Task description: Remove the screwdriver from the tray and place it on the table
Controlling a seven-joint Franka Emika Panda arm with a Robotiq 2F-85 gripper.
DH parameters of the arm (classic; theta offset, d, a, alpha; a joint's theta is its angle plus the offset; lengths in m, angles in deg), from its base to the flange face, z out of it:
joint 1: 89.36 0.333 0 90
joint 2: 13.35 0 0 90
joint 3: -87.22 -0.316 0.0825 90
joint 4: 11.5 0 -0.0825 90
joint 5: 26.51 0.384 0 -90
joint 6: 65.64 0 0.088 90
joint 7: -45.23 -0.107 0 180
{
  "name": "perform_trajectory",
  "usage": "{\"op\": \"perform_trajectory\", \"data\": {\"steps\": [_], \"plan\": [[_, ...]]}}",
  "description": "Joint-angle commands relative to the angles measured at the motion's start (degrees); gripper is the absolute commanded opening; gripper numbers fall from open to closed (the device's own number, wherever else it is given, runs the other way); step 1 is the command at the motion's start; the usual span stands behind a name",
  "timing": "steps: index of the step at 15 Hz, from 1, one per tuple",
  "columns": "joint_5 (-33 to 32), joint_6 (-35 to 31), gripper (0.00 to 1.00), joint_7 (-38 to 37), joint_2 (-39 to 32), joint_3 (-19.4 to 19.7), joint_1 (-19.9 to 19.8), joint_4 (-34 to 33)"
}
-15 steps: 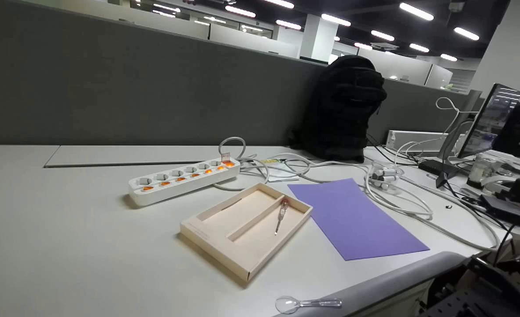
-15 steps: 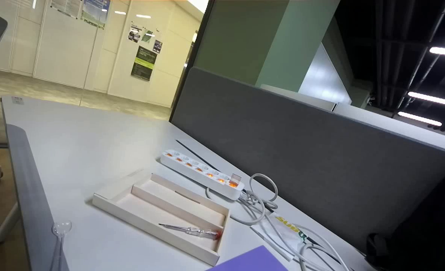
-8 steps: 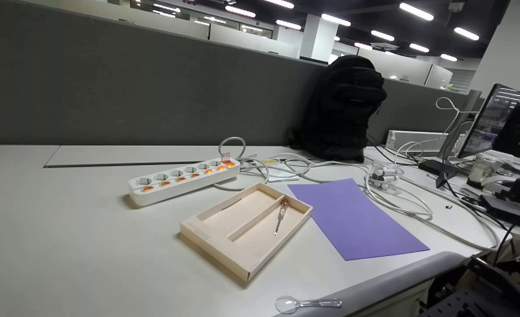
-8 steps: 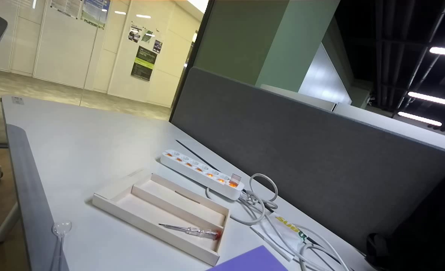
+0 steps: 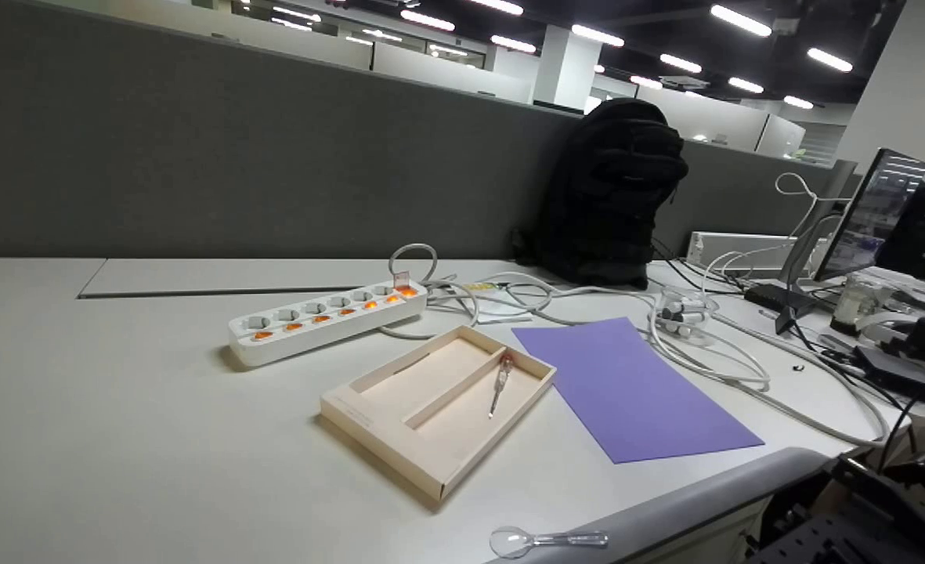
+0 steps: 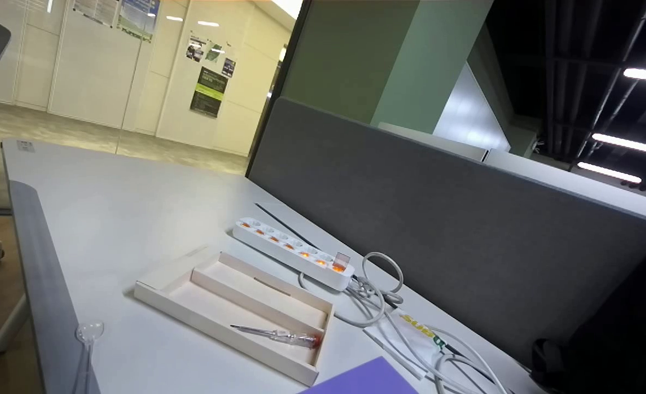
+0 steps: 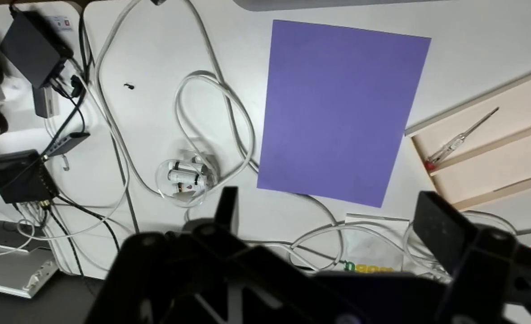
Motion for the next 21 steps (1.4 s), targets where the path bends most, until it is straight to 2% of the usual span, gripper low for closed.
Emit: {"op": "perform_trajectory", "data": {"steps": [1,7,10,15,17,18,21], "plan": [[1.4,-2.3,1.0,-3.0,-2.7,-1.9,2.8,1.7],[2.8,-9.2,1.0,-9.3,-10.1,-7.5,5.9,5.0],[3.2,-11.8,1.0,-9.5,-14.1,-9.0,7.5,5.6],[13.4,-12.0,1.0,-1.5,-21.1,-6.7,11.9,4.8],[13.8,-11.6,1.0,0.3,-22.7,-7.0,11.9,5.2],[11.4,-11.8,1.0,-0.6,-22.2,-7.5,11.0,5.7],[12.1,-12.1,1.0,-1.0,-22.8,-7.6,11.3,5.9]]}}
